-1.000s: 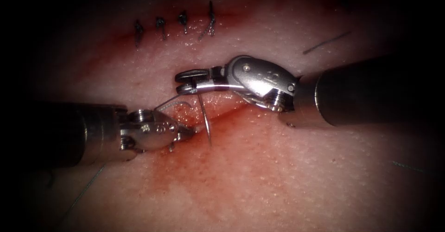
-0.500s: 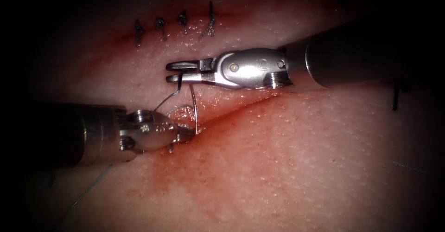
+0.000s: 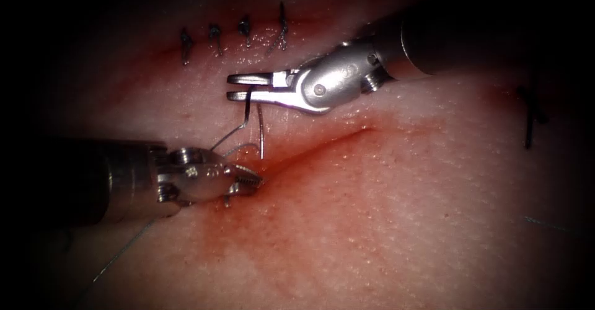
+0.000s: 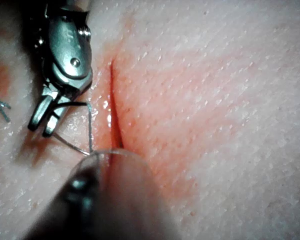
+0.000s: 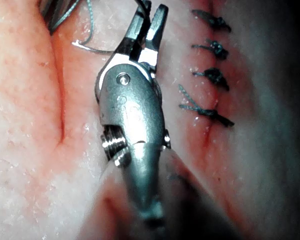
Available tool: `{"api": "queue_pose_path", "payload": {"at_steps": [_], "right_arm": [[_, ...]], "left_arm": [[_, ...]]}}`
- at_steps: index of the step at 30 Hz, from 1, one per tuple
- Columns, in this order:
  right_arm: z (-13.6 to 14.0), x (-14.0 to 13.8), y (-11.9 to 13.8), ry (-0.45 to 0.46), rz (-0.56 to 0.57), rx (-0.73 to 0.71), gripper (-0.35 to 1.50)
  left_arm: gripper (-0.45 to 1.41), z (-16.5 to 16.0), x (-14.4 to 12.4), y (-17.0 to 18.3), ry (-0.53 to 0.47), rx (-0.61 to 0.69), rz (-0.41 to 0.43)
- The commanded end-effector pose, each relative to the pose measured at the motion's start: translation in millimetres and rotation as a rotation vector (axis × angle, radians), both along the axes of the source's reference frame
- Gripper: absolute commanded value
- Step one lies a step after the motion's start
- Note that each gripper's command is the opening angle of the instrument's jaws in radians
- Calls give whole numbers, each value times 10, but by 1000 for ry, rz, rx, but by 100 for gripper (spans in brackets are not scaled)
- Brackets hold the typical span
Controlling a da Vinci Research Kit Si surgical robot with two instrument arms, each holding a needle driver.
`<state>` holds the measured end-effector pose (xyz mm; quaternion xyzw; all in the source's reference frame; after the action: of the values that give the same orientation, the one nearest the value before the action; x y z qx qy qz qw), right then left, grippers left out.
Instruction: Wound Closure
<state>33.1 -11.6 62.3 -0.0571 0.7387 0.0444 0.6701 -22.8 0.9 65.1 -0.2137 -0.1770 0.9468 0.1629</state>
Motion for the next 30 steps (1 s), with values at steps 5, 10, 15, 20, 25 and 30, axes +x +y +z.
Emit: {"api": "queue_pose_path", "payload": {"at_steps": [5, 10, 15, 20, 25, 30], "right_arm": [[-9, 6, 5, -21, -7, 72, -35], [-16, 5, 11, -15, 12, 49, -35], [-21, 4, 18, 47, 65, -67, -35], [-29, 1, 22, 106, 82, -129, -35], [-31, 0, 22, 110, 82, -133, -35], [-34, 1, 17, 109, 78, -130, -35]], "left_arm": [[19, 6, -6, -6, -1, 1, 1], [15, 8, -7, -9, -2, -1, 3], [14, 9, -7, -11, -4, 2, 6], [12, 10, -8, -13, -6, 3, 7], [12, 11, -8, -16, -9, 4, 8], [12, 12, -9, -15, -9, 4, 8]]}}
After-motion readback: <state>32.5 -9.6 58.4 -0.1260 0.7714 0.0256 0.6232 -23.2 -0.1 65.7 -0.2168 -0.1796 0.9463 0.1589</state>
